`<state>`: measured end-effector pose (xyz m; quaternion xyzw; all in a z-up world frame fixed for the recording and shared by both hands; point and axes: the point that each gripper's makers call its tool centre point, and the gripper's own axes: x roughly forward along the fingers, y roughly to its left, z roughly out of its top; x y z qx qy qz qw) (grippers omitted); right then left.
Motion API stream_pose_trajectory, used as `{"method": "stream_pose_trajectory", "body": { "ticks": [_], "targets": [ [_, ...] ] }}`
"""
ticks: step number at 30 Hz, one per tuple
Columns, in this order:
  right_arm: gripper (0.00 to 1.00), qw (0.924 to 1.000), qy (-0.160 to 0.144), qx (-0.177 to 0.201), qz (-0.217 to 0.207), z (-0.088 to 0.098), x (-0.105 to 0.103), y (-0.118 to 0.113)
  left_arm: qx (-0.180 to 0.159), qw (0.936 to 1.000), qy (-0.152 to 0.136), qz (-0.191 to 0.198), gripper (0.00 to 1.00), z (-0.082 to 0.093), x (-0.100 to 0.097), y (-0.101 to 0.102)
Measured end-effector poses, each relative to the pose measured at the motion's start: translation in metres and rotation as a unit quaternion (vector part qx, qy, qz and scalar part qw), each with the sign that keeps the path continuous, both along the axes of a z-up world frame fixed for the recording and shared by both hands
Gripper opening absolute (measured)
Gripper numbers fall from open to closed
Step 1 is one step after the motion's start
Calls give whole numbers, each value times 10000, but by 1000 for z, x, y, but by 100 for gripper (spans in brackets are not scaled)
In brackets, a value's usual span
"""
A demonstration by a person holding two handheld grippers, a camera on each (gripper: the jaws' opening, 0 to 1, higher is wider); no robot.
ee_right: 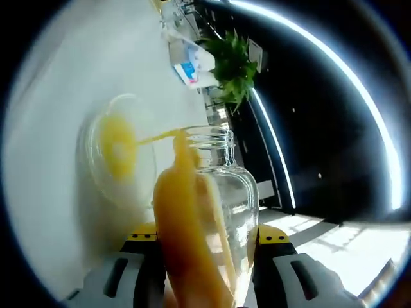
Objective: Open the Petri dish lid, place the lid on the table, pour the liquid culture medium into the Petri dish, pick up the Petri dish lid from the table, and close the Petri dish
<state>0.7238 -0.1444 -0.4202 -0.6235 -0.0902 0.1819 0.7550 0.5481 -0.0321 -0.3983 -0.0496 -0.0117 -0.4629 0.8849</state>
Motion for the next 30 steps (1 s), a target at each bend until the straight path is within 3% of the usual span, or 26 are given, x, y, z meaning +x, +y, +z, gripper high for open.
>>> {"method": "stream_pose_trajectory", "body": {
  "ticks": [15, 30],
  "targets": [
    [49, 10000, 21, -6, 34, -1, -1, 0, -4, 10000, 2, 5, 52, 0, 0, 0],
    [49, 9995, 158, 288, -23, 6, 1, -5, -8, 10000, -5, 8, 52, 0, 0, 0]
  ]
}}
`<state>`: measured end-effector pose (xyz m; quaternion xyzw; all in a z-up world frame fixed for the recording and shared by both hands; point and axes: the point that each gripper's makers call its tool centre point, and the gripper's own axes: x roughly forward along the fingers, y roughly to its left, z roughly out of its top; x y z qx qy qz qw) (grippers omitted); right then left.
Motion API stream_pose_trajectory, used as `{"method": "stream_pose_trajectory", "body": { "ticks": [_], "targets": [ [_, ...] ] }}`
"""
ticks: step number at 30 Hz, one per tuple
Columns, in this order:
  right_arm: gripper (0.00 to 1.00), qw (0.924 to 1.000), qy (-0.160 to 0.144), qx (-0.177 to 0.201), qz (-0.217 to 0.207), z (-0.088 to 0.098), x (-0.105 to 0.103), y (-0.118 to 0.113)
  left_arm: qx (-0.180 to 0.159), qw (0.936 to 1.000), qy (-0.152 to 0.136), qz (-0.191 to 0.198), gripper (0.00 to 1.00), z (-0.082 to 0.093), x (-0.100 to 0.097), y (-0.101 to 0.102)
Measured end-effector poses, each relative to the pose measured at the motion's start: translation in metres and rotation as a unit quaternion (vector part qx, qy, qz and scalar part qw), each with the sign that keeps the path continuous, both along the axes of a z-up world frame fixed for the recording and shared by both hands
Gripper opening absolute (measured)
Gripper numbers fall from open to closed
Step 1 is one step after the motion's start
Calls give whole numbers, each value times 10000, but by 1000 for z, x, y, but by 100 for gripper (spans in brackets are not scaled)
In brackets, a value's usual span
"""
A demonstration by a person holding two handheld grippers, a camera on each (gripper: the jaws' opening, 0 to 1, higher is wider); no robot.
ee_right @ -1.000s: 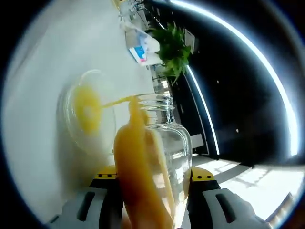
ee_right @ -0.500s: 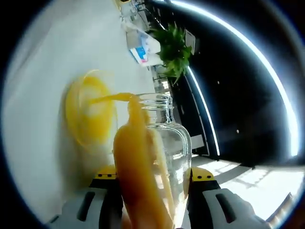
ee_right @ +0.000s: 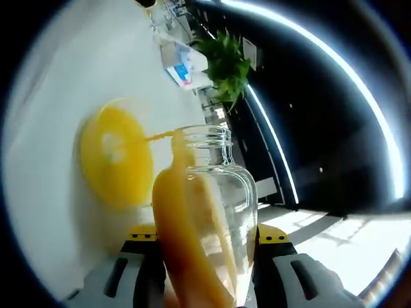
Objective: Open the Petri dish lid, place the lid on the table, pour the liquid culture medium into the Petri dish, pick up the Petri dish lid from the table, and close the Petri dish
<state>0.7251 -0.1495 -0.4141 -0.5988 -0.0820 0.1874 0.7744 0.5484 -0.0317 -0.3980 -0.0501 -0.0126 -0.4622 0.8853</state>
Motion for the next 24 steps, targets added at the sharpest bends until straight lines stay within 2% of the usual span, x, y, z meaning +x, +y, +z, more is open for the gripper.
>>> {"method": "stream_pose_trajectory", "body": {
  "ticks": [24],
  "targets": [
    [49, 9993, 114, 346, -11, 8, -1, 4, -5, 10000, -9, -8, 52, 0, 0, 0]
  ]
}}
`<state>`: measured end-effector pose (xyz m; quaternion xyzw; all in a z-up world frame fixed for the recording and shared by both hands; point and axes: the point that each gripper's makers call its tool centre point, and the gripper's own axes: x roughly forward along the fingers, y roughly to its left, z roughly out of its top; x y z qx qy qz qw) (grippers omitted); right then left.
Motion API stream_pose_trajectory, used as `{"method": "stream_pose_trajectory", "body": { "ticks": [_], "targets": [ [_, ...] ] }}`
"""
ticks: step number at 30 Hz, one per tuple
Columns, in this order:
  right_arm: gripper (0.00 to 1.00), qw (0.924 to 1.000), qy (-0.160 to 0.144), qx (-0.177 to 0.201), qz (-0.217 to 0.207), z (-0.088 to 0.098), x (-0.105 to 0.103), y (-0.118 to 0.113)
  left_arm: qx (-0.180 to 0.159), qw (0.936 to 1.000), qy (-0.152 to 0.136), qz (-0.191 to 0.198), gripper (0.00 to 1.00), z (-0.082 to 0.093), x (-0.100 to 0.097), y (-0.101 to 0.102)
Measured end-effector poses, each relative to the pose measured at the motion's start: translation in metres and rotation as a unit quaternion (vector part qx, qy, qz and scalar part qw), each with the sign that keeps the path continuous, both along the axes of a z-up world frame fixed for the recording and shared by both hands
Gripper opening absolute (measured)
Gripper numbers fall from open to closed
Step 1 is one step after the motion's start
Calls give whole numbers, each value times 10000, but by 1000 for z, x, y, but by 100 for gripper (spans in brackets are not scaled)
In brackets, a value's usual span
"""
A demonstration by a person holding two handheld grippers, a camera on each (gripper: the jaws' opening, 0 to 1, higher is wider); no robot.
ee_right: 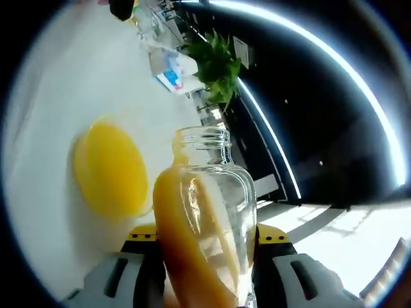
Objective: Open the Petri dish lid, place the lid on the table, pour the liquid culture medium into the Petri dish, pick up the Petri dish lid from the table, and close the Petri dish
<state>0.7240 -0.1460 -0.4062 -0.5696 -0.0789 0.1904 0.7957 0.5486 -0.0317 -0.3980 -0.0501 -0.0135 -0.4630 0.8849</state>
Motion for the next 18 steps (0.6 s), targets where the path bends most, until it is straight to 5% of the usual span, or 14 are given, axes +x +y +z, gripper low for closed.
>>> {"method": "stream_pose_trajectory", "body": {
  "ticks": [18],
  "targets": [
    [49, 9958, 305, 863, -5, 22, -5, -3, 17, 10000, 8, -3, 52, -1, 0, 0]
  ]
}}
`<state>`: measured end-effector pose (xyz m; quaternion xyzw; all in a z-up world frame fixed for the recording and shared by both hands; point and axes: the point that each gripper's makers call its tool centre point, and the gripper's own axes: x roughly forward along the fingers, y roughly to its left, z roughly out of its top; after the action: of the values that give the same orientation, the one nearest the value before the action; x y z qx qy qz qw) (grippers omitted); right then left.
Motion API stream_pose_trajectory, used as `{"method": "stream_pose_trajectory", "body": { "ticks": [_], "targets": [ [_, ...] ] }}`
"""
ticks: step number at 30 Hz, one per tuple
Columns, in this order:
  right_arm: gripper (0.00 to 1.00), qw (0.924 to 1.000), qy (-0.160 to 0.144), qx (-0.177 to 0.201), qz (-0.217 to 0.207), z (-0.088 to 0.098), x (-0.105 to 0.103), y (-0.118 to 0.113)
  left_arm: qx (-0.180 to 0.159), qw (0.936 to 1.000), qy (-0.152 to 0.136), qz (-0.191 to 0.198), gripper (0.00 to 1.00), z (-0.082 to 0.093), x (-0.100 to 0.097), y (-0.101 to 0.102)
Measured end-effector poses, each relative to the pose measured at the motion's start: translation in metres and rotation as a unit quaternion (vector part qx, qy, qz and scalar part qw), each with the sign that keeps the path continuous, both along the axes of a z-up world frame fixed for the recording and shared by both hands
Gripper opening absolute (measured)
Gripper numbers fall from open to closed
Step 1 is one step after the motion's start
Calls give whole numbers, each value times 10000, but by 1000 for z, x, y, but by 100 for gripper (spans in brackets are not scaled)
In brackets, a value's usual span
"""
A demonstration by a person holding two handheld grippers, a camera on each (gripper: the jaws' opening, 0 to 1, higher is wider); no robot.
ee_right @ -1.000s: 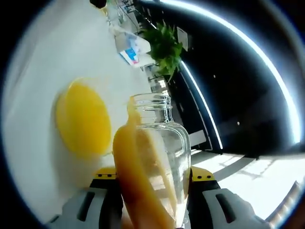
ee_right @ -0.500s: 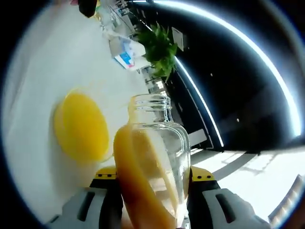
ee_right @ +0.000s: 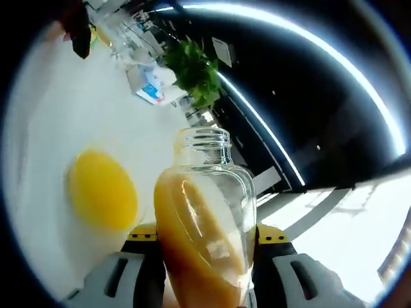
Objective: Open the Petri dish lid, place the lid on the table, pour the liquid culture medium into the Petri dish, pick up the Petri dish lid from the table, and close the Petri dish
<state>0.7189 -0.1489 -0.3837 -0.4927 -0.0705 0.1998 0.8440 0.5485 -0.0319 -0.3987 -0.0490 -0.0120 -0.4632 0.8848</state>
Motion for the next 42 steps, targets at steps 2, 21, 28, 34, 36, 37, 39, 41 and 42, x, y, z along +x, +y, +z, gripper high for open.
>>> {"method": "stream_pose_trajectory", "body": {
  "ticks": [2, 21, 28, 34, 36, 37, 39, 41, 42],
  "targets": [
    [49, 9997, 99, 244, 0, 5, 0, -1, -1, 10000, 2, 0, 52, 0, 0, 0],
    [49, 9866, 639, 1499, -114, 27, 8, -23, 10, 10000, 0, 6, 52, 0, 0, -1],
    [49, 9754, 821, 2039, -188, 34, 12, -36, 12, 10000, 5, 3, 52, 0, 0, -1],
    [49, 9666, 932, 2374, -260, 37, 19, -50, 35, 10000, 12, 2, 52, -1, -1, -1],
    [49, 9641, 957, 2463, -272, 38, 20, -53, 33, 10000, 13, 2, 52, -1, -1, -1],
    [49, 9626, 969, 2513, -278, 38, 20, -54, 31, 10000, 14, 2, 52, -1, -1, -1],
    [49, 9612, 973, 2565, -279, 38, 21, -55, 38, 10000, 20, 1, 52, -1, -1, -1],
    [49, 9607, 980, 2581, -282, 38, 21, -56, 43, 10000, 23, -3, 52, -2, -1, -2],
    [49, 9597, 994, 2615, -281, 39, 22, -57, 44, 10000, 24, -2, 52, -2, -1, -2]
  ]
}}
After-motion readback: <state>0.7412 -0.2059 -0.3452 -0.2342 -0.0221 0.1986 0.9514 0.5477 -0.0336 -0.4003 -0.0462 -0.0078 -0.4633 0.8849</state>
